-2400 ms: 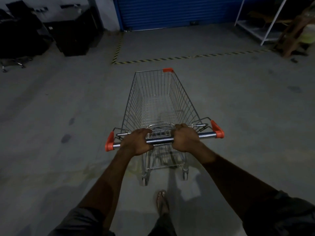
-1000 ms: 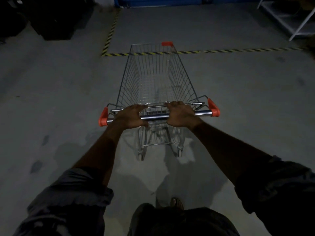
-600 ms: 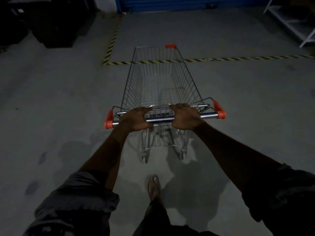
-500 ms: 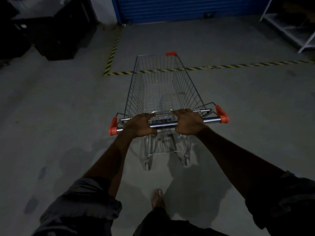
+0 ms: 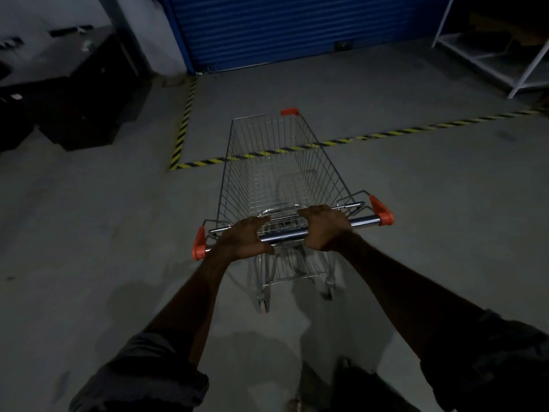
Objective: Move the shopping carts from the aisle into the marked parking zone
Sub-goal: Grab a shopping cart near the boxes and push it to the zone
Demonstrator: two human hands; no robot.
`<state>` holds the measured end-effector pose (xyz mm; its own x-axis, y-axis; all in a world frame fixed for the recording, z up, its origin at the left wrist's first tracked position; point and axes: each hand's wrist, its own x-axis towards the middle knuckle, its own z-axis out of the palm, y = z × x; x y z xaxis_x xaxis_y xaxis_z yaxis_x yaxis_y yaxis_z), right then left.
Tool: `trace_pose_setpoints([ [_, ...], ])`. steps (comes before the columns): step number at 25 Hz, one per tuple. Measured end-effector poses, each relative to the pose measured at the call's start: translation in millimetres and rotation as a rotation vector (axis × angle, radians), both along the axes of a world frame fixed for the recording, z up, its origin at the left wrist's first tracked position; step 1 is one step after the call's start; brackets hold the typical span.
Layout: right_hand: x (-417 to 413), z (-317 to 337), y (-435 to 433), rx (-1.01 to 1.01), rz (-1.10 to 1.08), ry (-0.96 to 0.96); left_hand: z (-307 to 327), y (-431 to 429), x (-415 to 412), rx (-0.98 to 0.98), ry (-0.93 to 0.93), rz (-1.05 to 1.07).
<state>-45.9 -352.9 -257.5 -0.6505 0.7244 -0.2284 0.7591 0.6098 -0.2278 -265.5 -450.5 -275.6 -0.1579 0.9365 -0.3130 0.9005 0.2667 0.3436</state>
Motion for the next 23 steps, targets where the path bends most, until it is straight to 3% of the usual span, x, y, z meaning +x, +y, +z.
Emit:
trace_pose_setpoints([
  [7, -70.6, -15.7, 121.6, 0.083, 0.052, 0.018, -1.1, 114.8, -71.4, 0.049, -0.007, 0.079],
  [15, -141.9, -11.3, 256.9, 0.028, 0.115, -0.005, -0.1, 240.2, -135.8, 0.038, 0.021, 0.144],
  [23, -241.5, -10.7, 382.9, 0.07, 0.068, -0.054, -10.0, 371.1, -237.7, 0.027, -0.039, 0.097],
])
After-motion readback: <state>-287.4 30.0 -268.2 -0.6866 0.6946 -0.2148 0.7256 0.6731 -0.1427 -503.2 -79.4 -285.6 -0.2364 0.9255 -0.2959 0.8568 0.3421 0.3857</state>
